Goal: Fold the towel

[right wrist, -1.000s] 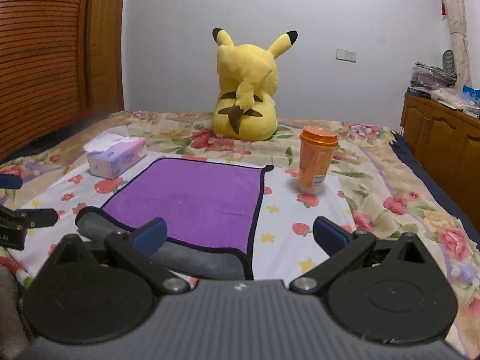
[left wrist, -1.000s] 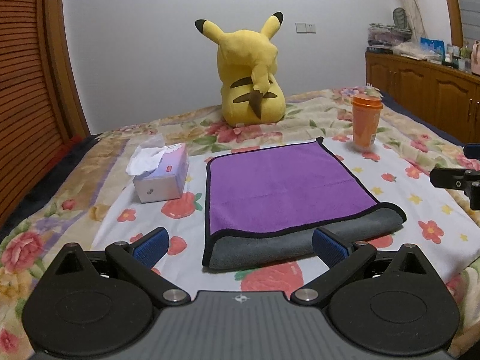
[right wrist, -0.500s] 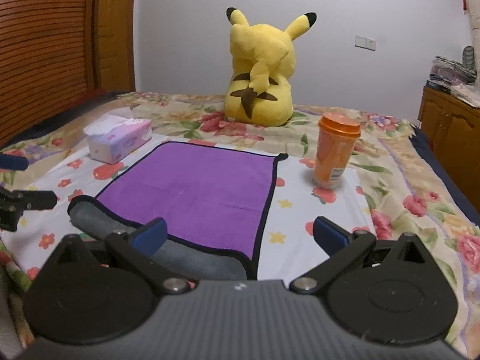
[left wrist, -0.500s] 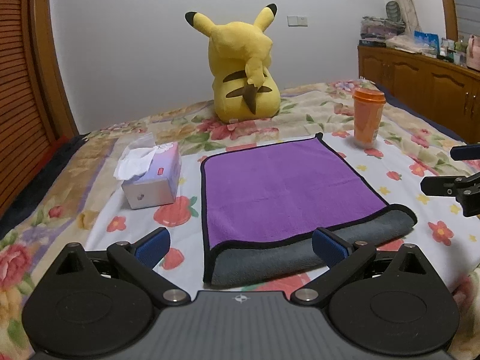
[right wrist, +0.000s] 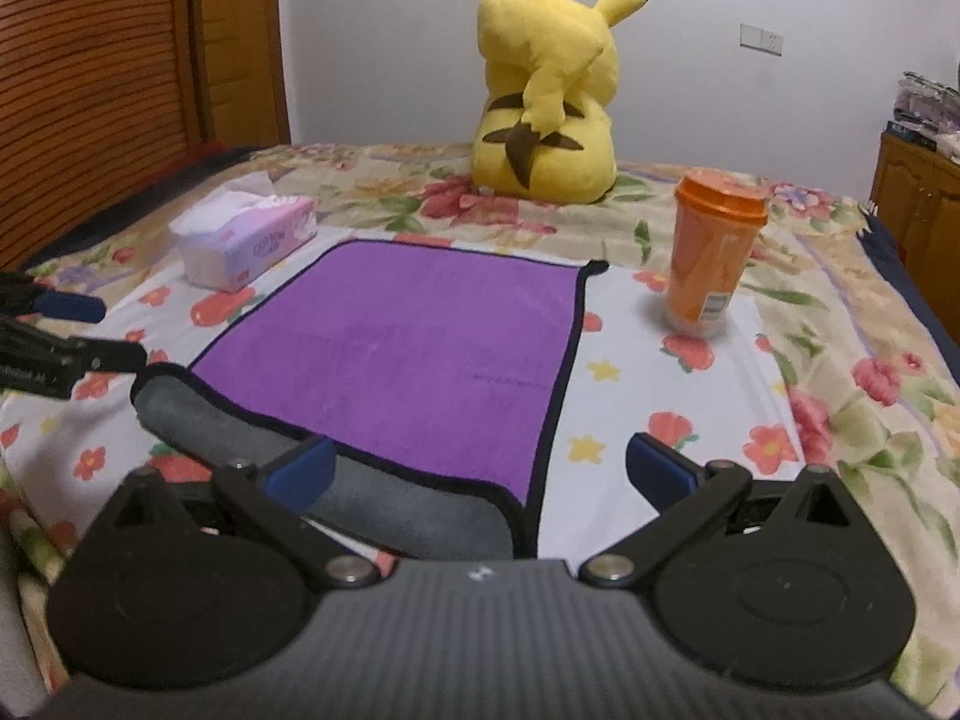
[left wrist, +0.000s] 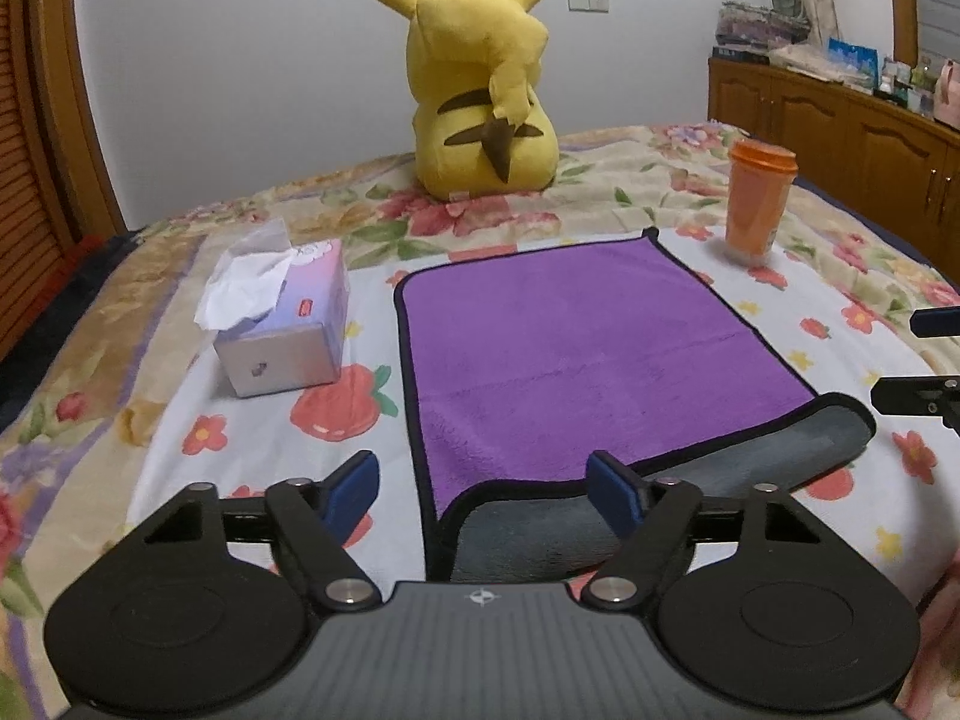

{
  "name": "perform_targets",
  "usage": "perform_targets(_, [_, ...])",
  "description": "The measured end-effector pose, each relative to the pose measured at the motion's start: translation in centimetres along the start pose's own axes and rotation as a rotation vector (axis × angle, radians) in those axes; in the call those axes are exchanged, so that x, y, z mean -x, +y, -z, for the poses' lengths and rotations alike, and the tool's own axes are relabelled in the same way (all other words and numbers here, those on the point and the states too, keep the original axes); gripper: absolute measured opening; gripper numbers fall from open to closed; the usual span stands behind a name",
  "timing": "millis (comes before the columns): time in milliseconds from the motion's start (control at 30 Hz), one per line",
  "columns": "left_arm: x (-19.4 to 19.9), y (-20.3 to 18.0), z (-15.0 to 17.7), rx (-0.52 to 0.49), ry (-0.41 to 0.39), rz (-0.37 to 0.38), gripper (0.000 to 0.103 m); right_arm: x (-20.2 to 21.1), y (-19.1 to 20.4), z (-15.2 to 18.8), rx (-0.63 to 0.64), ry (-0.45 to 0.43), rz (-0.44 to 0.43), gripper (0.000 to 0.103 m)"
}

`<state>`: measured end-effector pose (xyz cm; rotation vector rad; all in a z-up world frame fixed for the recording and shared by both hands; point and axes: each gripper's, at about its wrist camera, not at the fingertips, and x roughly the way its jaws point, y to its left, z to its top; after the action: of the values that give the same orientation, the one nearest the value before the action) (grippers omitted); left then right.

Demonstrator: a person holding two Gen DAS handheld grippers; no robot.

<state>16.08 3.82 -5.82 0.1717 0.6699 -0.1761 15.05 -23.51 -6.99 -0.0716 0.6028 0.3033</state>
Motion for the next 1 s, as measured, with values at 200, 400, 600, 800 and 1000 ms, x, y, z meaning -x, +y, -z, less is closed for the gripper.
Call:
perform_targets(200, [-1.8,0.9,0.1,-0.007,0.043,0.03,0.067,-1.4,-0.2,0.0,0.003,0.042,-0.012,0.102])
perform_targets(400, [-3.4,1.2,0.5,-0.011,0.082,0.051,0.064,-3.1,-0.4,0.3,0.014,0.111,-0.006,0.087])
perform_targets(600, [-4.6,1.8,0.9,0.012,0.131,0.066,0.057,-4.2,-1.0,0.6,-0.02,0.17,-0.022,0.086])
perform_targets(800, [-5.1,1.8,1.3,0.04,0.174,0.072,0.048,-5.2,-1.3,0.8,-0.046,0.214,-0.059,0.081])
perform_targets(1000, [-5.4,1.9,1.6,0.044,0.192,0.071,0.048,-5.7,-1.7,0.9,-0.079,0.244,-0.094,0.069])
